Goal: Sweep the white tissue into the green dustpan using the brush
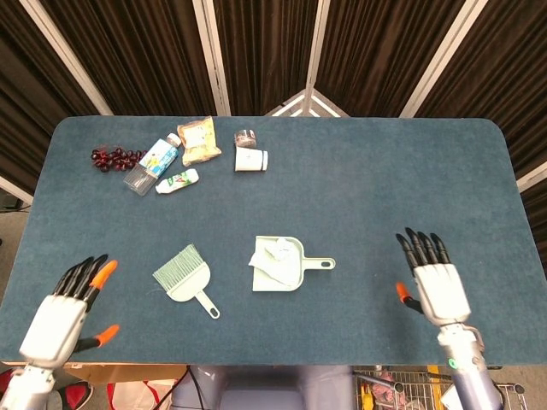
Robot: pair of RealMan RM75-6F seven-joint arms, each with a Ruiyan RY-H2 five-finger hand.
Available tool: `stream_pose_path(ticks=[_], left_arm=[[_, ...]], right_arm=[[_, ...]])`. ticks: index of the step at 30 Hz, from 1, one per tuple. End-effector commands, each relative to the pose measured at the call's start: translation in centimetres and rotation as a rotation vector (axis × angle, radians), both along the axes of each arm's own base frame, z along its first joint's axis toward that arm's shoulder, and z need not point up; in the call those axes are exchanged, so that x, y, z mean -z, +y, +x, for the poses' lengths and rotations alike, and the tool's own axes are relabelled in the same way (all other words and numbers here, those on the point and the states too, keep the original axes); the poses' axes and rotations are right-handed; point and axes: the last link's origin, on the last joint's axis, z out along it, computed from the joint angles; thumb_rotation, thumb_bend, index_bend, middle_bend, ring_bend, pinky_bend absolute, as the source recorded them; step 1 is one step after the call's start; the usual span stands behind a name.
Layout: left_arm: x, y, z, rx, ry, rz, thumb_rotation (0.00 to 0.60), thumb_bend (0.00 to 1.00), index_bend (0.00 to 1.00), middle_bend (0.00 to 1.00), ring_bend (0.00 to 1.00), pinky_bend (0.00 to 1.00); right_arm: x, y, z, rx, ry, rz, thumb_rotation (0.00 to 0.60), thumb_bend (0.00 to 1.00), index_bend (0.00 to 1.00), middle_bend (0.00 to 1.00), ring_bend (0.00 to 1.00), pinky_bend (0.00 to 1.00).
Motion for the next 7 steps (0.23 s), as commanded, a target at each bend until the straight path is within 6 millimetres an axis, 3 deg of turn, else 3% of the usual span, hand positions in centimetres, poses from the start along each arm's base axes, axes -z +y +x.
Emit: stream_pose_path(ticks=[1,7], left_arm=[[0.1,-3.5,-2.3,-0.025,-0.025,0.005,0.6,0.0,0.0,0.0,0.0,0.09],[0.0,-4.5,-4.6,-0.048,0.035,0.012,0.6,0.0,0.0,0.0,0.0,0.09]], right_arm=[[-2.3,3.3,-3.2,0.005,0.001,-0.047,0.6,0.36,0.0,0.0,0.0,0.01],[-3.4,5.1,-6.0,0.05,0.007,-0.064,0.6,0.36,0.0,0.0,0.0,0.01]])
